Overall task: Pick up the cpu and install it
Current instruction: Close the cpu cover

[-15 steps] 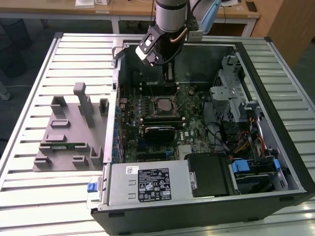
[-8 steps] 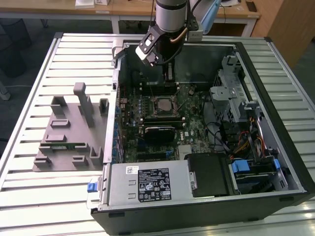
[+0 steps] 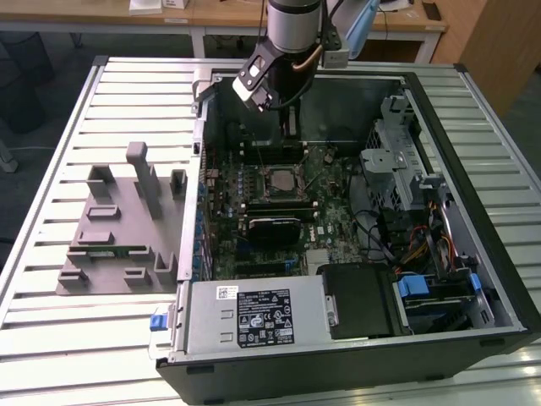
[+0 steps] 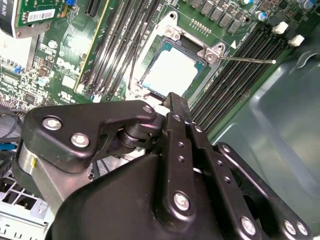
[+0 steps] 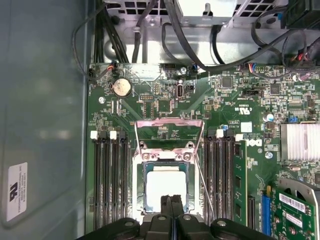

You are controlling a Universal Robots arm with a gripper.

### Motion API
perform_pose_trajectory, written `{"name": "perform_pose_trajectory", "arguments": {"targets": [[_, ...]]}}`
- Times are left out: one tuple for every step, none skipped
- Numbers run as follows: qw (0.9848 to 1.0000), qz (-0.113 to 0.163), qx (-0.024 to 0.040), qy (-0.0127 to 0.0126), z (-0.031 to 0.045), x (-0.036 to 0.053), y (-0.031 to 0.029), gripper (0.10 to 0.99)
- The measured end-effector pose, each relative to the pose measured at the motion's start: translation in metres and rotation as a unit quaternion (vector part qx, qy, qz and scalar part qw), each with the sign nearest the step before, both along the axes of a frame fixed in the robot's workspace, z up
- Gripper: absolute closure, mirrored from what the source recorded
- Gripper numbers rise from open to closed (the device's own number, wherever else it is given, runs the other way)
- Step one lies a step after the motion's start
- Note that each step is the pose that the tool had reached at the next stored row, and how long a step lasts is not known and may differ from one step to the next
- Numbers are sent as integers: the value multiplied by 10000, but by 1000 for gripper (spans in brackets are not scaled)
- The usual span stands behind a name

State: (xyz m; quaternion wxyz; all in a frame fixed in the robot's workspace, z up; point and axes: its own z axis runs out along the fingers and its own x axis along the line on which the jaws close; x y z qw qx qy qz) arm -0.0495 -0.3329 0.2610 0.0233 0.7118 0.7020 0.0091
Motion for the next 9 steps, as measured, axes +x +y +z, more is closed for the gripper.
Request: {"name": "perform_pose_trajectory", "arguments": {"targets": [[10000, 0, 0, 0, 13, 0, 0, 980], [10000, 0, 0, 0, 27, 0, 0, 980], [10000, 0, 0, 0, 42, 0, 0, 980], [10000, 0, 0, 0, 57, 0, 0, 980], [10000, 0, 0, -1, 71, 0, 0, 980], [10000, 0, 0, -2, 85, 0, 0, 980], [10000, 0, 0, -2, 98, 0, 0, 980], [10000, 0, 0, -3, 110, 0, 0, 980], [10000, 0, 0, -4, 123, 0, 0, 980]]}}
